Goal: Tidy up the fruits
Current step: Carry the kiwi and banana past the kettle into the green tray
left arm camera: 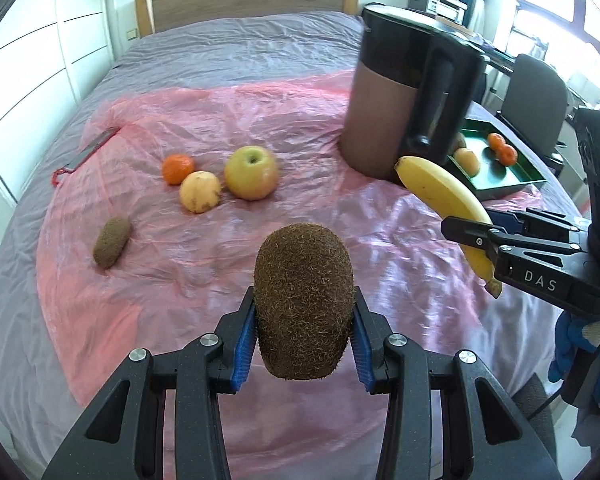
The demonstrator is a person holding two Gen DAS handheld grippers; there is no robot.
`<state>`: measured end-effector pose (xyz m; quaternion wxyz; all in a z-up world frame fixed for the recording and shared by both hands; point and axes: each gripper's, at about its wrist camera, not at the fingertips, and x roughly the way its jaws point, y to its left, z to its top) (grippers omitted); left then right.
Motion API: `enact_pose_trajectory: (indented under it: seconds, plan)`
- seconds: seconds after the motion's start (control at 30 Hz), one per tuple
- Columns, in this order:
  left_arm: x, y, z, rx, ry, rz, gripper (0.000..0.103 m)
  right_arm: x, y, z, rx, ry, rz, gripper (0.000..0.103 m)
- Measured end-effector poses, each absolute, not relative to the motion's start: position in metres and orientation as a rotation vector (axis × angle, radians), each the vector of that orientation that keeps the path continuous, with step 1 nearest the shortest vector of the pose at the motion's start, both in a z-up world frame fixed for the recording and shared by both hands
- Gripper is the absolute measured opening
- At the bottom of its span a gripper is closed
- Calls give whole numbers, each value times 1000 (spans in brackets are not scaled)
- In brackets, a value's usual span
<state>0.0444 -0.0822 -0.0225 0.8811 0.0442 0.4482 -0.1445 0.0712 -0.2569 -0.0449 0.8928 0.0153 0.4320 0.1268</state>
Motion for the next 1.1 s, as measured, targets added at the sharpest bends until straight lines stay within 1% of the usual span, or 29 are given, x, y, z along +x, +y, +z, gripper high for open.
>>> enact_pose_trajectory:
  seconds: [0.3, 0.57, 0.83, 1.1]
  plan:
    - [36, -153, -15, 123, 969, -468, 37, 40, -337, -39, 135, 864, 160, 44]
    - [47, -227, -3, 175, 967, -591, 37, 40, -415, -35, 217, 816, 58, 44]
    - [77, -298, 6, 195, 941, -672, 37, 63, -489, -28, 239, 761, -47, 44]
    - [128, -366, 9, 201, 904, -712, 37, 114, -566, -23, 214, 732, -161, 44]
